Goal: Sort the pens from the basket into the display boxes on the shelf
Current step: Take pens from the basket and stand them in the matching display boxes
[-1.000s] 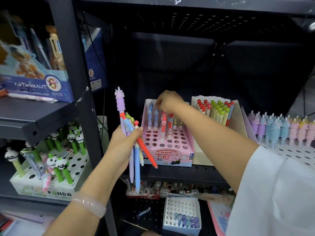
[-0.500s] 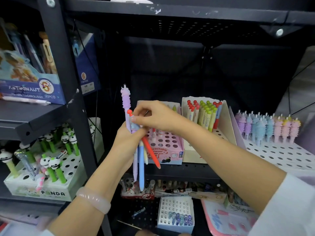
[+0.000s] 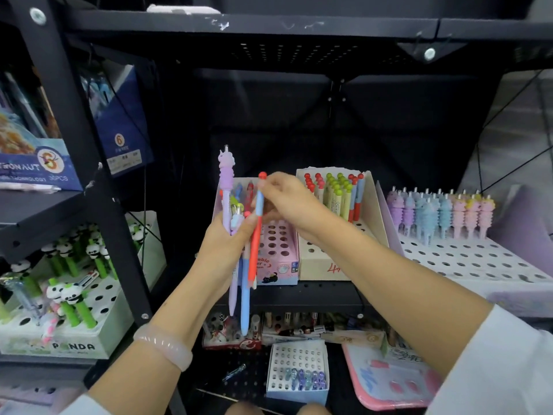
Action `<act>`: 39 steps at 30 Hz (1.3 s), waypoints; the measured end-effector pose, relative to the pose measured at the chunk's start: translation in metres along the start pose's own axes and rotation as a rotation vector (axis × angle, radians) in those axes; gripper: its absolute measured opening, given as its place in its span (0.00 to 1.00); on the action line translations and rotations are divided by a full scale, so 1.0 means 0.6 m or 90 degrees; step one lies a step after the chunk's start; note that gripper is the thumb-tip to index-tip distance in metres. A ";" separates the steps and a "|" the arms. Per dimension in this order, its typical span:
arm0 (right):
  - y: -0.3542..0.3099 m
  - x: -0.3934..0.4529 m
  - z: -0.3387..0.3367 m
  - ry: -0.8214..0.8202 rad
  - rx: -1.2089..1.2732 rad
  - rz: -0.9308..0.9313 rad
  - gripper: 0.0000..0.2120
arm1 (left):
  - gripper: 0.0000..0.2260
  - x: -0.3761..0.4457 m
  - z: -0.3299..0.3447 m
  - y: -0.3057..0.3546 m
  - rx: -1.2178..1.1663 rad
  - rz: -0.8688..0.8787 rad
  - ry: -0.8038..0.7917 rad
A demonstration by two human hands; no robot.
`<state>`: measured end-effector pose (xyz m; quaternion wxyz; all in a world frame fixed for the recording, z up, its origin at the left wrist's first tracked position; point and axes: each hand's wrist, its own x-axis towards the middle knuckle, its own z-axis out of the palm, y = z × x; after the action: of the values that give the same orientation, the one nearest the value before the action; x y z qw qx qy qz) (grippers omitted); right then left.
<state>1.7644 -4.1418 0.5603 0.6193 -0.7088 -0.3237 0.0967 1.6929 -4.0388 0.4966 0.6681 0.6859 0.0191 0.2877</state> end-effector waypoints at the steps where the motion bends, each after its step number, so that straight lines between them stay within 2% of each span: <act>1: 0.000 0.001 -0.011 0.033 0.018 0.002 0.08 | 0.09 -0.001 0.005 -0.002 0.001 -0.010 -0.001; 9: 0.007 -0.010 -0.166 0.274 -0.158 -0.127 0.05 | 0.05 0.008 0.069 -0.003 0.003 -0.037 -0.005; 15: 0.032 -0.016 -0.254 0.380 -0.343 -0.154 0.06 | 0.02 0.009 0.132 0.001 -0.041 -0.088 -0.047; 20: 0.069 -0.002 -0.277 0.394 -0.443 -0.150 0.05 | 0.03 0.006 0.154 -0.001 -0.053 -0.101 -0.062; 29: 0.080 0.026 -0.286 0.381 -0.494 -0.139 0.08 | 0.04 0.018 0.145 -0.015 -0.052 -0.104 -0.042; 34: 0.091 0.035 -0.284 0.345 -0.543 -0.060 0.09 | 0.03 0.020 0.139 -0.023 -0.067 -0.095 -0.041; 39: 0.108 0.037 -0.271 0.347 -0.753 0.025 0.15 | 0.02 0.022 0.133 -0.027 -0.068 -0.088 -0.054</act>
<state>1.8908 -4.2633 0.5402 0.1827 -0.9349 -0.1406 -0.2698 1.7431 -4.1041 0.4910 0.7221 0.6580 0.0228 0.2123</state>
